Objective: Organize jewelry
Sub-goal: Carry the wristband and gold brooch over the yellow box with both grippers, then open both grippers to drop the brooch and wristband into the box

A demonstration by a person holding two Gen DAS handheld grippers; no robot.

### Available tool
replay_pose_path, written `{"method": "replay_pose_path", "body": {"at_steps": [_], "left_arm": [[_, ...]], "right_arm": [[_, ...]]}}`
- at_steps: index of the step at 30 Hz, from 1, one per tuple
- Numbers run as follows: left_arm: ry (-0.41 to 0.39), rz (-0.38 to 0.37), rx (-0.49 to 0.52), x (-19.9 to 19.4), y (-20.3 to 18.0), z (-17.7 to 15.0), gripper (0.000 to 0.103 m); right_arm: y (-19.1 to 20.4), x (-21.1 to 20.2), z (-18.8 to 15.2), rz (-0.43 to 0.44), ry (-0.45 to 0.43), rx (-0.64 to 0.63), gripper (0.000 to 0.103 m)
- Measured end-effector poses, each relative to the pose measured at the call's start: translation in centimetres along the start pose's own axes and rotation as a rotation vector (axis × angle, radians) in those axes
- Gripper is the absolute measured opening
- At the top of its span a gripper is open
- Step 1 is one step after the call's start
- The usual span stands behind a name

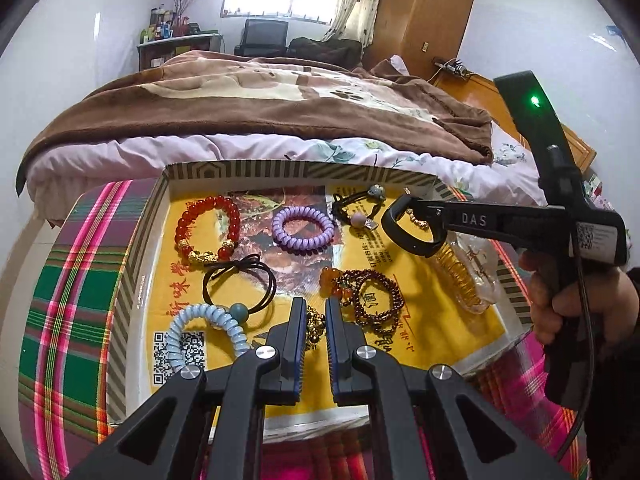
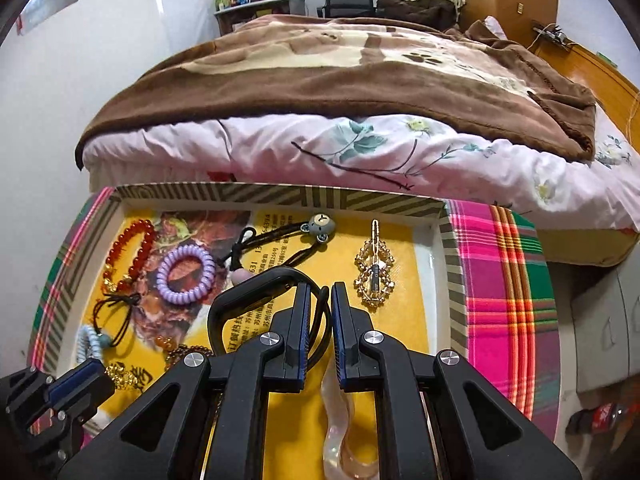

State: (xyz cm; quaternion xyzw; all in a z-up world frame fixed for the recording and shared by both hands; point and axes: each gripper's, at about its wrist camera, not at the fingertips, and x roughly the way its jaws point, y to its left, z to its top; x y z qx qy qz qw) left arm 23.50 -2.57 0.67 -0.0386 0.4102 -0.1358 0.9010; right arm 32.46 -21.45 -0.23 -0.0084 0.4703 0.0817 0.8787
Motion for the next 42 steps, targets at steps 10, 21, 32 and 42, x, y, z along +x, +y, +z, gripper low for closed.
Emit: {"method": "replay_pose_path", "body": {"at_steps": [10, 21, 32, 42], "left_arm": [[0.034, 0.012, -0.008, 1.6, 0.2, -0.6, 0.009], [0.055, 0.010, -0.024, 2.1, 0.4, -0.8, 0.009], [0.063, 0.014, -0.044, 2.1, 0.9, -0.9, 0.036], [0.056, 0.031, -0.044, 1.3, 0.7, -0.7, 0.056]], "right_arm": [[0.7, 1.6, 0.2, -0.021, 0.037, -0.048, 0.011], [1.1, 2.1, 0.6, -0.055, 0.049, -0.082, 0.011], [1.4, 2.1, 0.6, -0.066, 0.051, -0.094, 0.016], [1.6, 0.5, 0.5, -0.051, 0.014, -0.088, 0.038]]}}
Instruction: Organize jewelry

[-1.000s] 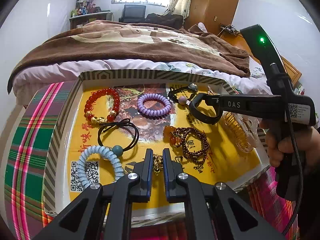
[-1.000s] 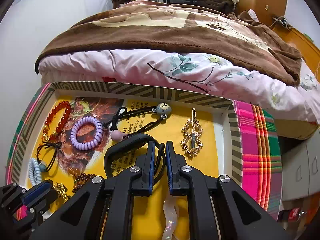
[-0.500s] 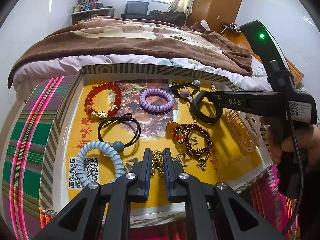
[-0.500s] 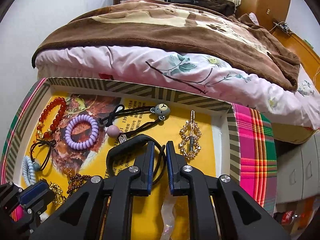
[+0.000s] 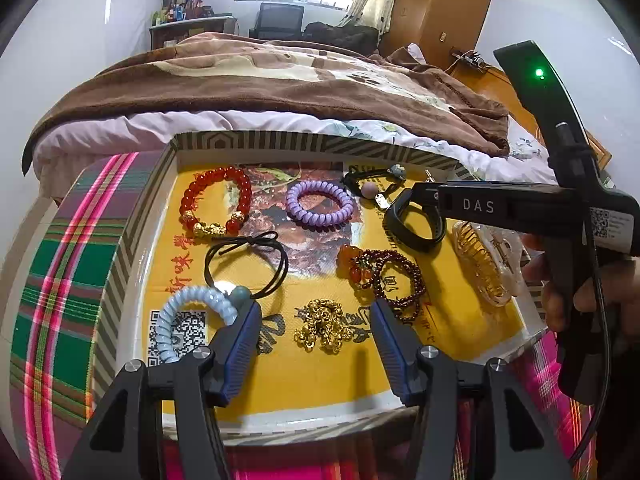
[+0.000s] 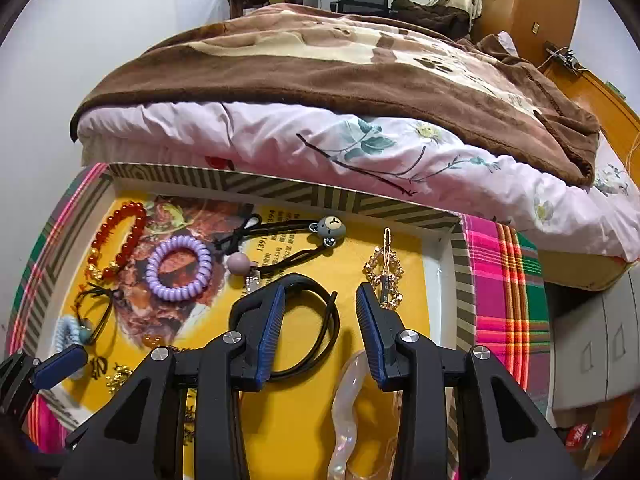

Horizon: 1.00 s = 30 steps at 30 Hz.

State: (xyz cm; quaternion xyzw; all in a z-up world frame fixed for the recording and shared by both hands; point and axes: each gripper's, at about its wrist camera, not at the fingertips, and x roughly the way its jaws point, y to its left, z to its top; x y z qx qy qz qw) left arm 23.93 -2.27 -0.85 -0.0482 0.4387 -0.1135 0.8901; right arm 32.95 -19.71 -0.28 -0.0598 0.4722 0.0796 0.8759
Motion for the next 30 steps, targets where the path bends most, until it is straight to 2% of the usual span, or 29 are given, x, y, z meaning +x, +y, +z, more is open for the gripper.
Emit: {"method": "replay_pose_path", "body": {"at_steps": [6, 14, 16, 17, 20, 25, 30], "left_arm": [[-0.014, 0.013, 0.007, -1.5, -0.4, 0.1, 0.060], [-0.062, 0.059, 0.012, -5.0, -0.8, -0.4, 0.070], [-0.082, 0.074, 0.009, -6.2, -0.9, -0.8, 0.080], [-0.090, 0.077, 0.006, -6.6, -0.9, -1.0, 0.081], [-0.115, 0.114, 0.008, -8.2, -1.1, -1.8, 0.082], [-0.137, 0.159, 0.034, -10.0, -1.6, -3.5, 0.082], [-0.136, 0.155, 0.037, -10.6, -1.9, -5.0, 0.082]], "right_arm": [[-0.1, -1.9, -0.5, 0.023, -0.037, 0.028, 0.039], [-0.1, -6.5, -2.2, 0.058, -0.120, 0.065, 0.039], [-0.1, -7.8, -3.1, 0.072, -0.140, 0.081, 0.039], [-0.1, -8.4, -3.7, 0.084, -0.151, 0.090, 0.039], [-0.3, -10.2, -5.7, 0.092, -0.183, 0.125, 0.040], [-0.3, -12.2, -9.8, 0.085, -0.217, 0.168, 0.047], [0.3, -12.8, -12.9, 0.062, -0.229, 0.178, 0.047]]}}
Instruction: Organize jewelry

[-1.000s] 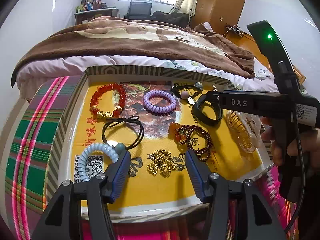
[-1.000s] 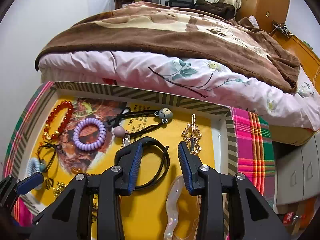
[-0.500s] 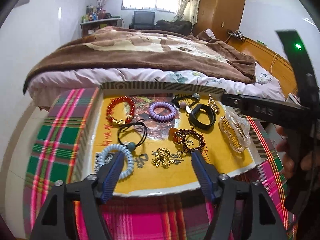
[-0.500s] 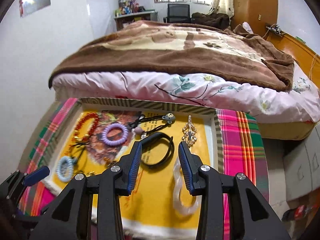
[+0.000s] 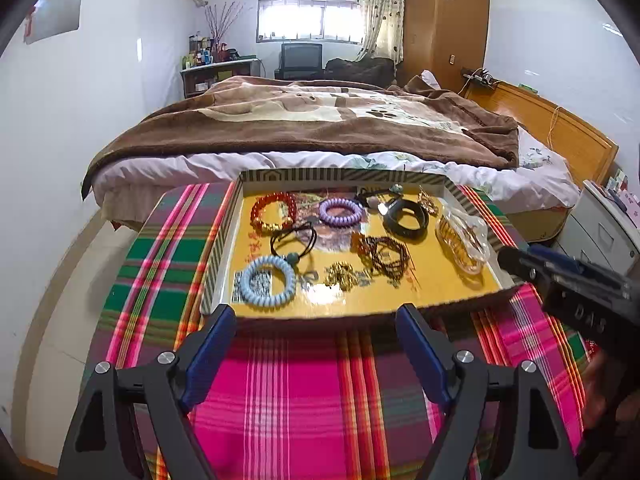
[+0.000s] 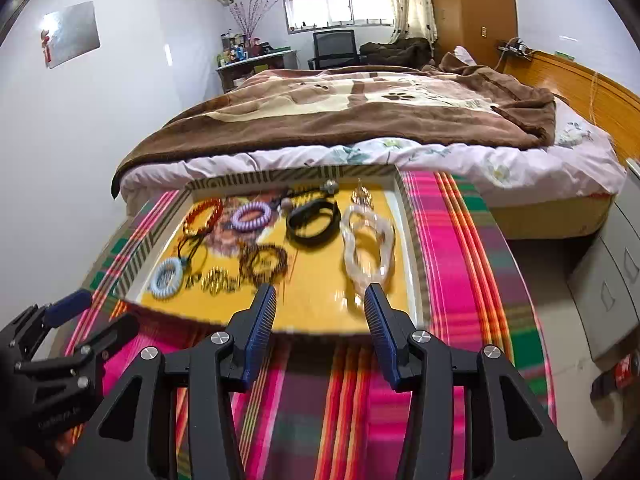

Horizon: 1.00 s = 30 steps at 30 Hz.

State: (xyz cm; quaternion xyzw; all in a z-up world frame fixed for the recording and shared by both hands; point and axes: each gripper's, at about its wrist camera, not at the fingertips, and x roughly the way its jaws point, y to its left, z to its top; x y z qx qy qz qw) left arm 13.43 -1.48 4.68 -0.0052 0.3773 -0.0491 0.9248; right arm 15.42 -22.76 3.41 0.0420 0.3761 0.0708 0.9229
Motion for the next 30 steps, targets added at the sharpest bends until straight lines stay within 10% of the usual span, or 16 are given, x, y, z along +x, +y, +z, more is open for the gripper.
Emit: {"method": "replay_pose_path", "body": {"at_steps": [30], "left_arm": [[0.008, 0.030, -0.025, -0.1, 0.4, -3.3, 0.082]], "right_arm": [[2.1, -2.4, -5.1, -0.023, -0.028, -0.023, 0.047]]}}
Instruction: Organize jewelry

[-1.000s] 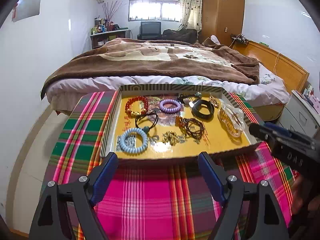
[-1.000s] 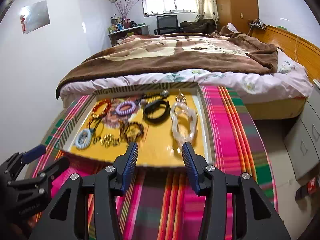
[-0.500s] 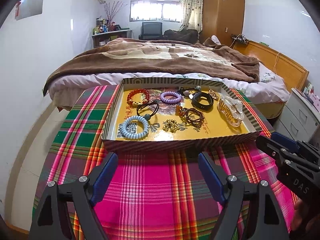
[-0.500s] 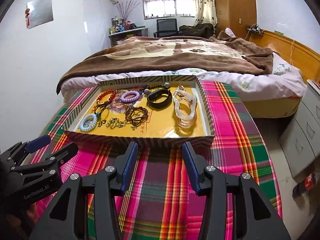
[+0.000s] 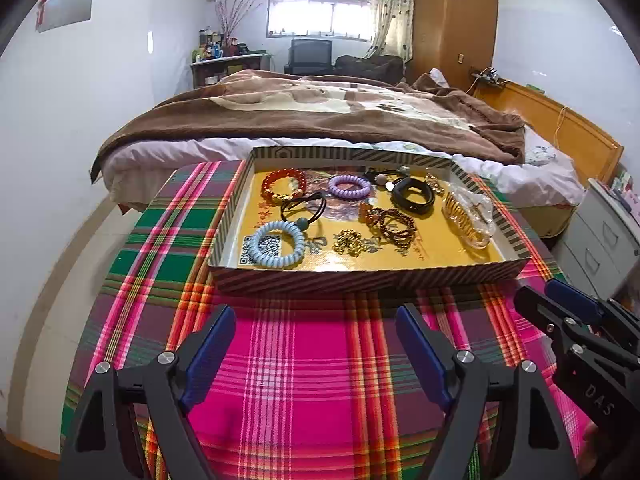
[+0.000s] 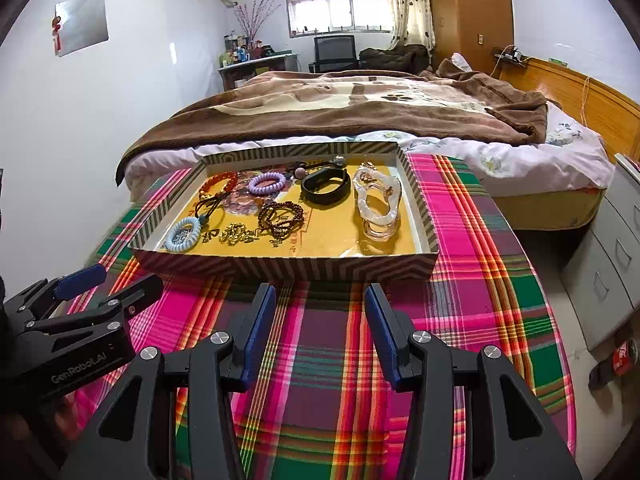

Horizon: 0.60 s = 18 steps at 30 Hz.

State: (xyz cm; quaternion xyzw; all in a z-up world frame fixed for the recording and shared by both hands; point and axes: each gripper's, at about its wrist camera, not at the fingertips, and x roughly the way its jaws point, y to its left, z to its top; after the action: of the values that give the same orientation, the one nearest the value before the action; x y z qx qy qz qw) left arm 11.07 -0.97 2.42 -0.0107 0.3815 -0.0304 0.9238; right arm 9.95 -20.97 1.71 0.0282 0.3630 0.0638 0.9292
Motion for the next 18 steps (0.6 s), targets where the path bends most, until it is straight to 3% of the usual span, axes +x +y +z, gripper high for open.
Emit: {"method": "replay_pose_path", "body": {"at_steps": [18], "left_arm": [[0.008, 0.033, -0.014, 0.02, 0.26, -0.56, 0.082]], "right_arm": [[0.19, 0.23, -0.58, 0.000, 0.014, 0.004, 0.047]]}}
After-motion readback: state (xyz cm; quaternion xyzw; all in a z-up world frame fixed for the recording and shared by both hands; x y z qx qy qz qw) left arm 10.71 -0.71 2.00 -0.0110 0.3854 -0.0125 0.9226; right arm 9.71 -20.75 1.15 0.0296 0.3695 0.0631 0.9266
